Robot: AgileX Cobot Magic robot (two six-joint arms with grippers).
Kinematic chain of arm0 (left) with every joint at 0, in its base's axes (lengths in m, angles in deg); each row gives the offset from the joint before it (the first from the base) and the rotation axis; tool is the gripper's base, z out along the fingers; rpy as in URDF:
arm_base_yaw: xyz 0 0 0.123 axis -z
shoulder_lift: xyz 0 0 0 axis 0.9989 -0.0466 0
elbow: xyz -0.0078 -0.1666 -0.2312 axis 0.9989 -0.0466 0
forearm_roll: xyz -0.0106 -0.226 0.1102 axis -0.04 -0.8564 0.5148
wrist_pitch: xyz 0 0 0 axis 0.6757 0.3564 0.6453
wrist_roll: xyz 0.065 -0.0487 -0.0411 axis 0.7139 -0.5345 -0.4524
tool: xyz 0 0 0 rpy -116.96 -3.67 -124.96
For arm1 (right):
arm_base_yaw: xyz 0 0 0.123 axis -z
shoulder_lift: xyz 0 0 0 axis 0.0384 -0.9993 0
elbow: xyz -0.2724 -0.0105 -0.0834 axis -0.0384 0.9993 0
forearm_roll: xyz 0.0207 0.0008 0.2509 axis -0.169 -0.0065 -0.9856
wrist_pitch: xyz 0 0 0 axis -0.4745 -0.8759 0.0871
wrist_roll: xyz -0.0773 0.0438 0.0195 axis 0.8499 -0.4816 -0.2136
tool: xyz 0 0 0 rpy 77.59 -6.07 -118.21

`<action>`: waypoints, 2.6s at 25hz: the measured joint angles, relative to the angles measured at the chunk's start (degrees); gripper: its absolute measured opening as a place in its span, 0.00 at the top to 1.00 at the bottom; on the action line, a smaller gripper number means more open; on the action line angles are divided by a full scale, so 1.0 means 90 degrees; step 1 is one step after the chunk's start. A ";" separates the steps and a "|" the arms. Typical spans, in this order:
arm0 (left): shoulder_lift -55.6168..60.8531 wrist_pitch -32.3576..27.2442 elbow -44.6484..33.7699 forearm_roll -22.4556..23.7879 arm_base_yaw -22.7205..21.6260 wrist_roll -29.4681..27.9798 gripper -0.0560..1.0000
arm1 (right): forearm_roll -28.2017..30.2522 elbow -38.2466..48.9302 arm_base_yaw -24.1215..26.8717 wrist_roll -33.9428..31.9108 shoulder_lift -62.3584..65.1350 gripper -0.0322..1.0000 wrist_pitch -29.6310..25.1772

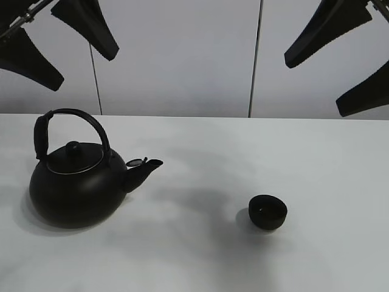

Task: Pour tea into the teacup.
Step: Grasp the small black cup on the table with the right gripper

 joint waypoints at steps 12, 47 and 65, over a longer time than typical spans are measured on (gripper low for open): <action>0.0000 0.0000 0.0000 -0.0002 0.0000 0.0000 0.33 | 0.0000 -0.0050 0.0000 0.0336 0.0000 0.45 -0.0180; 0.0000 0.0029 0.0000 -0.0007 0.0000 0.0000 0.33 | 0.4420 -0.1718 -0.2147 -0.1589 -0.2946 0.42 -0.0152; 0.0000 0.0110 0.0000 -0.0007 0.0007 0.0000 0.33 | 0.4565 -0.1724 -0.2147 -0.1414 -0.4006 0.41 0.0466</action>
